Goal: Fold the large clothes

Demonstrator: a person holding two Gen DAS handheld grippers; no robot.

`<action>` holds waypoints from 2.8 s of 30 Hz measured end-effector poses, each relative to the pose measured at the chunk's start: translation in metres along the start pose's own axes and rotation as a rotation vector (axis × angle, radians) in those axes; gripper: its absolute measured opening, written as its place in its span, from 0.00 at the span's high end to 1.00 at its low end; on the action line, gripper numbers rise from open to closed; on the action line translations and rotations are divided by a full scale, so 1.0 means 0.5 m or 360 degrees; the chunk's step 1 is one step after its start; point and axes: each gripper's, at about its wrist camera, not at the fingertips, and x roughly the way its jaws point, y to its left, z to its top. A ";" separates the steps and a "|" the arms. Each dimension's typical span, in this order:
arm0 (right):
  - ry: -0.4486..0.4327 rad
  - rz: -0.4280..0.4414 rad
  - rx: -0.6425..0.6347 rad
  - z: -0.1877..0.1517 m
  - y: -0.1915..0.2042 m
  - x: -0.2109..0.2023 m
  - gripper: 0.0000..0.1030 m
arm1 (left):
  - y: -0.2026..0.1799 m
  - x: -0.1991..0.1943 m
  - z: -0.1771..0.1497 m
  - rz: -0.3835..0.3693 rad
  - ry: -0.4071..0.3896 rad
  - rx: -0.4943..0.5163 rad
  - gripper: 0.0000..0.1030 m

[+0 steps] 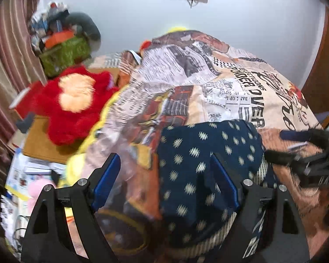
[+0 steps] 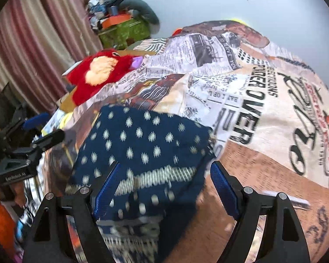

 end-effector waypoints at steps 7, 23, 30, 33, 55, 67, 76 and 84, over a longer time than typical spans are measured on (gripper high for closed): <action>0.0096 -0.0042 -0.0044 0.007 -0.002 0.094 0.21 | -0.007 0.100 -0.005 0.0037 0.0111 0.0019 0.17; 0.0080 -0.0119 0.0010 -0.021 -0.064 0.048 0.13 | -0.018 0.034 -0.005 0.0177 0.0057 0.0090 0.16; -0.0107 -0.0057 0.0063 -0.034 -0.056 -0.113 0.13 | -0.027 -0.130 -0.012 0.0136 -0.0116 0.0036 0.16; -0.0229 -0.0020 0.0068 -0.039 -0.037 -0.198 0.13 | -0.039 -0.222 -0.019 0.0120 -0.0240 0.0023 0.16; -0.1279 0.0033 -0.0095 -0.267 0.168 -0.762 0.13 | -0.192 -0.780 -0.201 -0.0050 -0.1147 -0.0047 0.16; -0.1405 -0.0188 -0.0048 -0.384 0.199 -0.814 0.02 | -0.232 -0.792 -0.275 0.0017 -0.1157 -0.0075 0.08; -0.1327 -0.0246 -0.0027 -0.396 0.192 -0.794 0.00 | -0.247 -0.781 -0.286 0.0053 -0.1128 -0.0056 0.06; -0.1284 -0.0236 0.0002 -0.399 0.178 -0.781 0.00 | -0.253 -0.772 -0.291 0.0073 -0.1113 -0.0032 0.06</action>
